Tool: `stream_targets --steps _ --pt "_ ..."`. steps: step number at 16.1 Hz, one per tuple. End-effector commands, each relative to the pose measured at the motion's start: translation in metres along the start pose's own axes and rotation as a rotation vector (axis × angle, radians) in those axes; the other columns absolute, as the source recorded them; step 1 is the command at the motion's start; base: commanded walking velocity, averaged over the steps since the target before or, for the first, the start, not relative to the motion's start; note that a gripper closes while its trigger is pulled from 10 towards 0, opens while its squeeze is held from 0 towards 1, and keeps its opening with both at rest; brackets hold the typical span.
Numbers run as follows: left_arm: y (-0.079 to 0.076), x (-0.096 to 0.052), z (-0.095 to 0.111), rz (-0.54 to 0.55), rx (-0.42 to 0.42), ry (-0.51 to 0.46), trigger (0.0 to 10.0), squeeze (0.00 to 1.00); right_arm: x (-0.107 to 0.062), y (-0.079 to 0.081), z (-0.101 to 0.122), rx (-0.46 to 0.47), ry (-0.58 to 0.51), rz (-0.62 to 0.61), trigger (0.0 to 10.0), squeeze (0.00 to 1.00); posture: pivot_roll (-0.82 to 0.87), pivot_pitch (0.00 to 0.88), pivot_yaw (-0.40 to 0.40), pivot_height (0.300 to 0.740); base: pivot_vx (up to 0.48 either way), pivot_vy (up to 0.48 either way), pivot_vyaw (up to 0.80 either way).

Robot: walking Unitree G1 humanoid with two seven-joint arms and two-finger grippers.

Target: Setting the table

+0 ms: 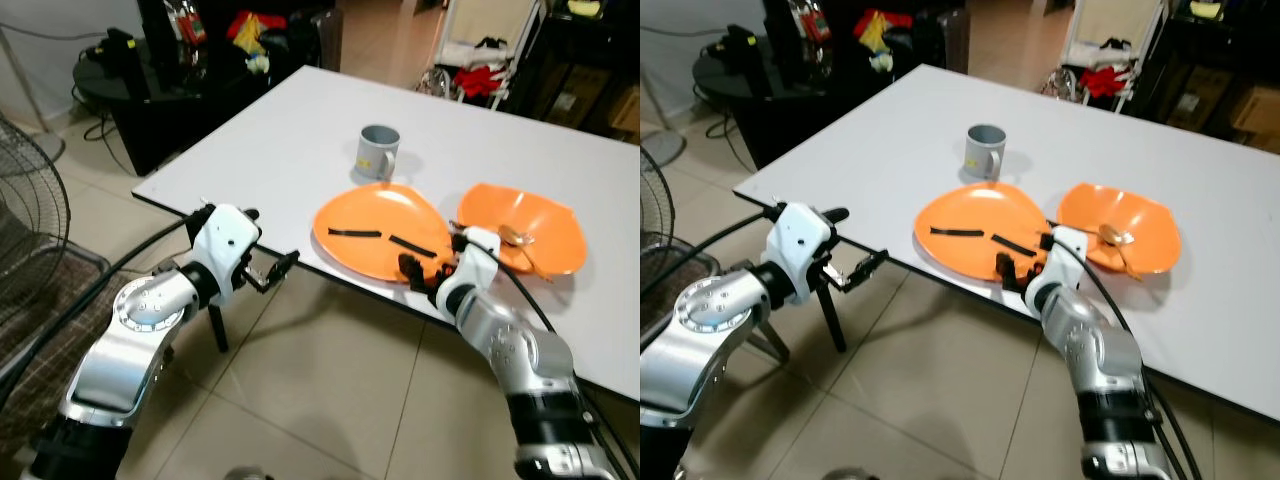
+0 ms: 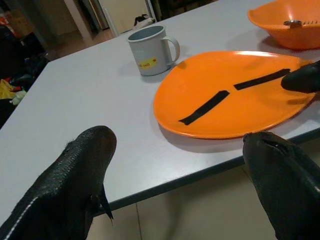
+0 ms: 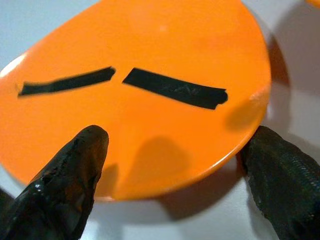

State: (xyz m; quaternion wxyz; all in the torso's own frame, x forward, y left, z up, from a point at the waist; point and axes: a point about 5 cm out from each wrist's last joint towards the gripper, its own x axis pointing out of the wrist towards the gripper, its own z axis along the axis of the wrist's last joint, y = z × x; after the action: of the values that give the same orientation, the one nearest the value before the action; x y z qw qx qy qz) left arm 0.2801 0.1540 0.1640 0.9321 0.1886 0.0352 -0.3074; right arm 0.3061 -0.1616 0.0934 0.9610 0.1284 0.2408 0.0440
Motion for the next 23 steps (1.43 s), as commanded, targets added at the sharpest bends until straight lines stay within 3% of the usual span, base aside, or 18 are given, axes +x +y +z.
stream_targets --steps 1,3,4,5,6,10,12,14,15,17,18,19,20,23 --pt "0.003 0.002 0.004 0.0 0.012 -0.012 10.0 0.0 -0.004 0.003 0.012 -0.07 -0.066 0.015 10.0 0.0 0.1 0.0 0.003 0.74 0.0 0.0 0.0" --pt "0.002 0.003 0.003 -0.015 0.013 -0.011 10.0 0.0 -0.012 0.013 0.018 -0.199 -0.11 0.09 10.0 0.0 0.09 0.0 0.011 0.74 0.0 0.0 0.0" --pt "0.001 0.004 0.002 -0.035 0.012 -0.005 10.0 0.0 -0.017 0.023 0.017 -0.311 -0.112 0.162 10.0 0.0 0.09 0.0 0.014 0.74 0.0 0.0 0.0" --pt "0.0 0.004 0.002 -0.042 0.011 -0.002 10.0 0.0 -0.018 0.025 0.016 -0.339 -0.112 0.183 10.0 0.0 0.09 0.0 0.014 0.74 0.0 0.0 0.0" --pt "-0.004 0.003 0.0 -0.089 0.015 0.016 10.0 0.0 -0.023 0.038 0.016 -0.452 -0.111 0.285 10.0 0.0 0.09 0.0 0.015 0.74 0.0 0.0 0.0" --pt "-0.006 0.002 -0.001 -0.107 0.016 0.02 10.0 0.0 -0.02 0.035 0.013 -0.479 -0.096 0.275 10.0 0.0 0.1 0.0 0.007 0.74 0.0 0.0 0.0" --pt "-0.006 -0.001 -0.003 -0.114 0.015 0.03 10.0 0.0 -0.02 0.053 0.007 -0.465 -0.099 0.461 10.0 0.0 0.1 0.0 0.004 0.74 0.0 0.0 0.0" --pt "-0.006 -0.002 -0.005 -0.122 0.019 0.041 10.0 0.0 -0.016 0.062 0.001 -0.516 -0.088 0.532 10.0 0.0 0.1 0.0 0.003 0.74 0.0 0.0 0.0" --pt "-0.006 -0.003 -0.006 -0.125 0.029 0.049 10.0 0.0 -0.01 0.063 0.009 -0.537 -0.139 0.484 10.0 0.0 0.11 0.0 0.0 0.74 0.0 0.0 0.0" --pt "-0.004 -0.004 -0.007 -0.084 0.019 0.049 10.0 0.0 -0.017 0.067 0.026 -0.495 -0.261 0.478 10.0 0.0 0.12 0.0 -0.011 0.74 0.0 0.0 0.0" --pt "-0.004 -0.004 -0.007 -0.084 0.019 0.049 10.0 0.0 -0.017 0.067 0.026 -0.495 -0.261 0.478 10.0 0.0 0.12 0.0 -0.011 0.74 0.0 0.0 0.0" --pt "-0.002 -0.002 -0.005 -0.008 0.01 0.033 10.0 0.0 -0.026 0.064 0.037 -0.449 -0.346 0.437 10.0 0.0 0.11 0.0 -0.014 0.74 0.0 0.0 0.0" --pt "0.002 0.002 0.0 0.103 -0.023 0.005 10.0 0.0 -0.035 0.056 0.044 -0.411 -0.408 0.361 10.0 0.0 0.11 0.0 -0.014 0.74 0.0 0.0 0.0" --pt "0.005 0.015 0.01 0.251 -0.068 -0.063 10.0 0.0 -0.061 0.026 0.047 -0.364 -0.517 0.064 10.0 0.0 0.09 0.0 -0.009 0.74 0.0 0.0 0.0"
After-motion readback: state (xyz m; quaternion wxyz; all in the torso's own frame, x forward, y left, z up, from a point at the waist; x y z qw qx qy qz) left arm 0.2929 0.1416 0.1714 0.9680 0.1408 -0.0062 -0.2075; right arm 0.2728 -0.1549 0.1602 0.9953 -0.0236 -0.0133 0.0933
